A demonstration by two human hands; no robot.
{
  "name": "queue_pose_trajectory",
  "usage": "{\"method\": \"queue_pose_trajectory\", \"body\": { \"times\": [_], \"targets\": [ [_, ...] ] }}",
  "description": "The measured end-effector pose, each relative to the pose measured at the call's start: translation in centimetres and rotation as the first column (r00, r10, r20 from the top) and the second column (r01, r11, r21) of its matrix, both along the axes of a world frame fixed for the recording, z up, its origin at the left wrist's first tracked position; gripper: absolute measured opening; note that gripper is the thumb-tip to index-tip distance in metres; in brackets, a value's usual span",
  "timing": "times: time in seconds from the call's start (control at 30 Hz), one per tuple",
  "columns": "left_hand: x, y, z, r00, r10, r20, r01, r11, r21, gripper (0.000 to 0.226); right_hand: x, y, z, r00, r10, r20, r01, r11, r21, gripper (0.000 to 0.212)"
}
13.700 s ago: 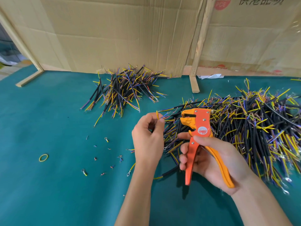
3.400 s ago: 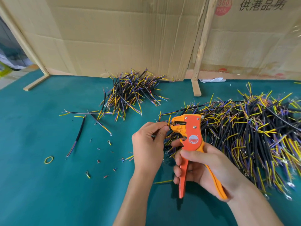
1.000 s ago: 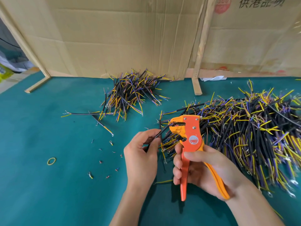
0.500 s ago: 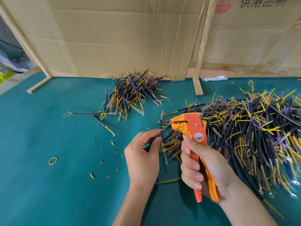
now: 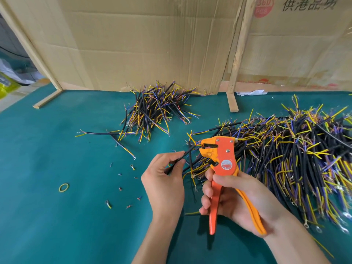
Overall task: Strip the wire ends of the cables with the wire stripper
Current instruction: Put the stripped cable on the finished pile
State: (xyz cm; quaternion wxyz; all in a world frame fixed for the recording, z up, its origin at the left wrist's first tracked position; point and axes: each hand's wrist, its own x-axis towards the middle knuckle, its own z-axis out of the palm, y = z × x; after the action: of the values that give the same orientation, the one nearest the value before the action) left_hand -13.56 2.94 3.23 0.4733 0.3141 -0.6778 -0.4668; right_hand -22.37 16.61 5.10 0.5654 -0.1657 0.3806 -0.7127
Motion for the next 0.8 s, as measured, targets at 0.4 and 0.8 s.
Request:
{"method": "queue_pose_trajectory", "body": {
  "times": [0.4,0.8],
  "targets": [
    [0.2,0.1,-0.2,0.999,-0.047,0.014,0.047,0.999,-0.006,0.034,0.2,0.1,0.5,0.999,-0.013,-0.029,0.014,0.999,0.031,0.045],
    [-0.8,0.0,-0.2,0.992,-0.117,0.046,0.118,0.993,-0.01,0.035,0.6,-0.4,0.6,0.982,-0.188,-0.025,0.19,0.976,0.103,0.035]
  ]
}}
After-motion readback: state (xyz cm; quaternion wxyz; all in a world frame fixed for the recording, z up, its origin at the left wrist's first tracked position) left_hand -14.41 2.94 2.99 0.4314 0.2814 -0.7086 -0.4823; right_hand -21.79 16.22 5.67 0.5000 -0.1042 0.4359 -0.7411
